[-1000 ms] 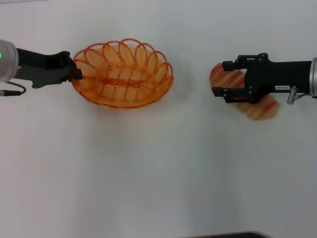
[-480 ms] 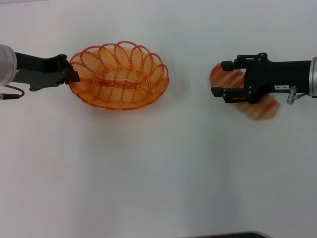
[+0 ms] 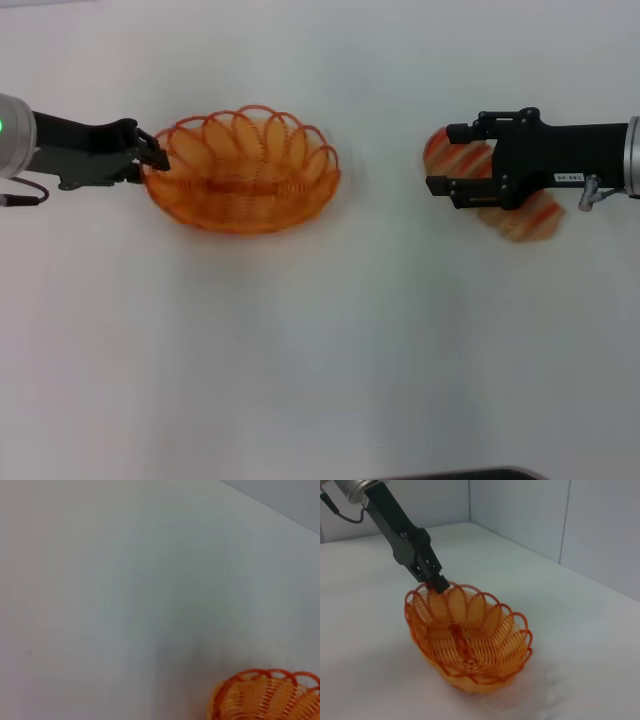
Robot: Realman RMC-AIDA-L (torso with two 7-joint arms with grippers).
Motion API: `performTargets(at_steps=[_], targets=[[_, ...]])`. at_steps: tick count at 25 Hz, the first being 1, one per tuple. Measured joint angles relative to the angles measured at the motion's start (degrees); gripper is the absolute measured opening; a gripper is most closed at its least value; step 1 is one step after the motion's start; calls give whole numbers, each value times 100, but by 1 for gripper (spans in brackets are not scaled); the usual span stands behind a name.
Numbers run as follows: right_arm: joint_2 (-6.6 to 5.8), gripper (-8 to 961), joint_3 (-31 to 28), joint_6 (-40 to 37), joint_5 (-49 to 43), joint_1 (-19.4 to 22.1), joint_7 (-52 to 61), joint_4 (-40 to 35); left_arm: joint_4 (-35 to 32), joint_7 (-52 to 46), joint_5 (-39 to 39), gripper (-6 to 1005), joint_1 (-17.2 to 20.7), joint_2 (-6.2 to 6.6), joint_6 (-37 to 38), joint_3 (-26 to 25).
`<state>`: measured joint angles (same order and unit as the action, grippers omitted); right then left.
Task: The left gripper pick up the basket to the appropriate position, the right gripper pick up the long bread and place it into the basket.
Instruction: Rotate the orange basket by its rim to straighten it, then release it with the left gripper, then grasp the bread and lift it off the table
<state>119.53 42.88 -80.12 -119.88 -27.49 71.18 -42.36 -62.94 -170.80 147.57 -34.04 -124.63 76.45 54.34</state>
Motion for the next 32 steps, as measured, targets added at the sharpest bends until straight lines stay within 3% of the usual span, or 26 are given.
performTargets(at_steps=[6, 8, 24, 27, 32], targets=[[0, 709, 0, 20, 0, 7, 0, 0, -13, 0, 27, 227, 13, 0, 279, -96], [1, 708, 0, 22, 0, 7, 0, 0, -80, 1, 30, 385, 25, 0, 382, -121], [-14, 703, -52, -56, 43, 6, 136, -14, -1049, 157, -28, 430, 284, 86, 609, -365], [-16, 702, -56, -93, 51, 6, 317, -46, -1132, 681, -313, 430, 292, 96, 506, -606], [-30, 700, -146, -263, 62, -14, 550, -59, -752, 2546, -1783, 431, 308, 130, 475, -1378]])
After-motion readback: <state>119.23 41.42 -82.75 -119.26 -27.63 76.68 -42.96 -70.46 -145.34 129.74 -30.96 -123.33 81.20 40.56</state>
